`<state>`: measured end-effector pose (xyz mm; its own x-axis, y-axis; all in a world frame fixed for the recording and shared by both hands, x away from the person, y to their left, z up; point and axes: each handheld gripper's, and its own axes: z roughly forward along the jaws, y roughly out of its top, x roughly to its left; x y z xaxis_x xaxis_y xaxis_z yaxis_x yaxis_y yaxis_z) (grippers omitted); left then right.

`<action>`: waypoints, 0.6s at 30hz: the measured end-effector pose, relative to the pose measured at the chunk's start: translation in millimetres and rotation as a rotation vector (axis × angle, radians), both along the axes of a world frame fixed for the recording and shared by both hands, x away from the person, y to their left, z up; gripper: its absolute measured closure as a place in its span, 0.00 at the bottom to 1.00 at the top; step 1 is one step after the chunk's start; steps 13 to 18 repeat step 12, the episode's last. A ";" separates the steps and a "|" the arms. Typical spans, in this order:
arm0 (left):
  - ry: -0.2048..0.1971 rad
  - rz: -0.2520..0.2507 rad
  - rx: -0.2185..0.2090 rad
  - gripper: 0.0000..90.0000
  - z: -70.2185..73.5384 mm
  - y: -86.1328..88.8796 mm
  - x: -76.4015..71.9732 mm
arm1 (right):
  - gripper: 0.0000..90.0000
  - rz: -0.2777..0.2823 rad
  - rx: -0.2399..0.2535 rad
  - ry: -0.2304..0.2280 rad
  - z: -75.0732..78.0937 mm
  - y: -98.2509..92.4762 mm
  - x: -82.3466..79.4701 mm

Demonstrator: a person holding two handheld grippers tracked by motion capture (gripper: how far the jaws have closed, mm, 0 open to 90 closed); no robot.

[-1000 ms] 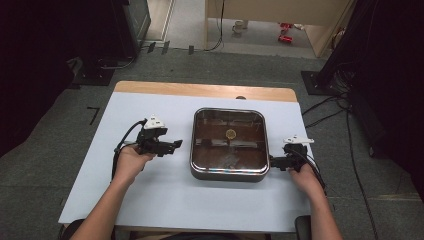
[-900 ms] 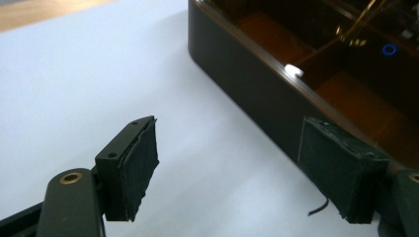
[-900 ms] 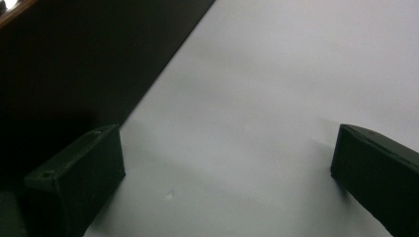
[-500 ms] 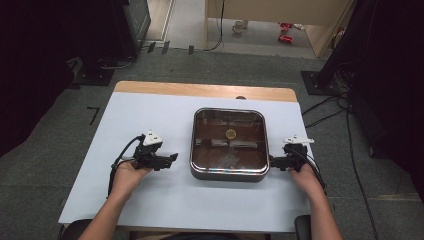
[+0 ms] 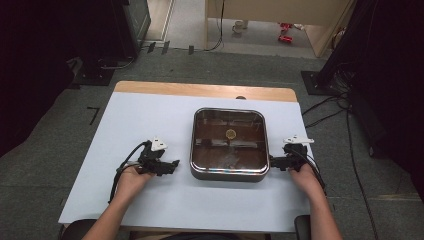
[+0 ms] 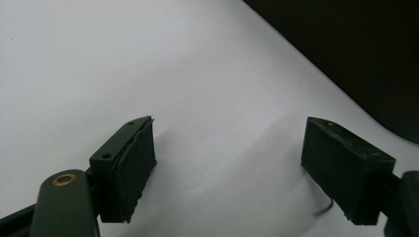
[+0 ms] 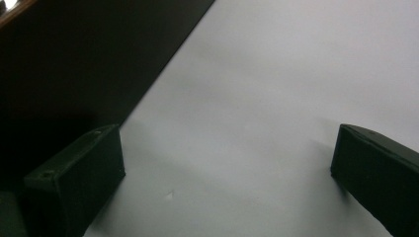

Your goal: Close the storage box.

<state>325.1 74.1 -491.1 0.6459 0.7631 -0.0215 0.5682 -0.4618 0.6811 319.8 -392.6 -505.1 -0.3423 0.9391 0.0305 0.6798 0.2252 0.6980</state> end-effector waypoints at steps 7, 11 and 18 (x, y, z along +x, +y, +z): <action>-0.015 0.005 0.004 0.19 -2.4 -2.5 -2.2 | 0.00 0.000 0.000 0.001 0.1 0.0 0.0; -0.044 0.004 -0.017 0.18 -5.8 -0.6 -5.2 | 0.00 0.000 0.000 0.001 0.1 0.0 0.0; -0.055 0.010 -0.026 0.17 -7.1 -0.4 -6.5 | 0.00 0.000 0.000 0.001 0.1 0.0 0.0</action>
